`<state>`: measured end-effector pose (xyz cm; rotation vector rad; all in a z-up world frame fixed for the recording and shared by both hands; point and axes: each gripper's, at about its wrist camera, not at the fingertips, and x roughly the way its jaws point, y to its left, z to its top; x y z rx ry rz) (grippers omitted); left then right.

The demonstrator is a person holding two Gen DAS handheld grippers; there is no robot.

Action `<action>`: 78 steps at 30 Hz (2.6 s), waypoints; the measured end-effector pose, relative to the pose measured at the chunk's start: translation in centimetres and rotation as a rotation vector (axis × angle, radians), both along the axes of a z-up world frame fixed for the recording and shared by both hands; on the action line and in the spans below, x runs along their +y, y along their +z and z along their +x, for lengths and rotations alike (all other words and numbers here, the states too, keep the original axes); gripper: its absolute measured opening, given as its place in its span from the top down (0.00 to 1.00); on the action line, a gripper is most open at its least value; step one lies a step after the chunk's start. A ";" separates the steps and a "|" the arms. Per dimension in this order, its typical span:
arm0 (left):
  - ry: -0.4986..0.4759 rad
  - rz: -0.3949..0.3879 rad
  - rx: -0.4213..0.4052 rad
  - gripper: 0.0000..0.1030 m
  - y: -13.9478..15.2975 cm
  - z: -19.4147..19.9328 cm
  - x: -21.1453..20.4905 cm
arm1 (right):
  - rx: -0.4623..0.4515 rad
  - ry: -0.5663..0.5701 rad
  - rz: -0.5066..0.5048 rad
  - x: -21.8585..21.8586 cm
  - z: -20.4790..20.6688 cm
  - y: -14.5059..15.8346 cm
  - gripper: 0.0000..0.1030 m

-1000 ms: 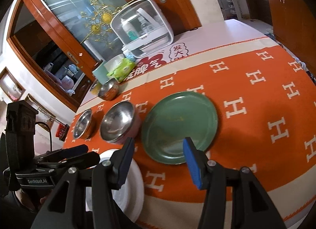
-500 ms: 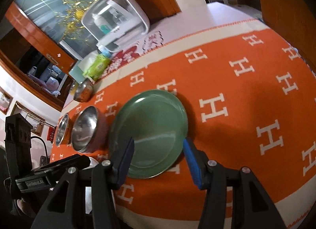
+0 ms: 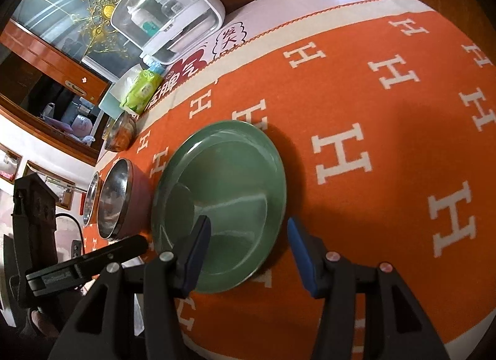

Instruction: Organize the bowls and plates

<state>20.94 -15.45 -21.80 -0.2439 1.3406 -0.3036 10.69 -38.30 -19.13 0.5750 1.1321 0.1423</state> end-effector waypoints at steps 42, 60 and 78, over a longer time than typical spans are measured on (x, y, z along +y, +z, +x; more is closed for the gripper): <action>-0.012 0.031 0.014 0.82 -2.3 1.4 -0.9 | 0.035 -0.042 0.016 -1.5 1.1 -1.9 0.92; -0.091 -0.029 -0.099 0.82 2.4 -1.7 -1.8 | -0.080 -0.090 -0.038 -2.0 -2.0 2.4 0.92; -0.072 -0.042 -0.232 0.82 7.7 -8.2 2.0 | -0.213 -0.036 -0.084 1.6 -5.8 7.6 0.91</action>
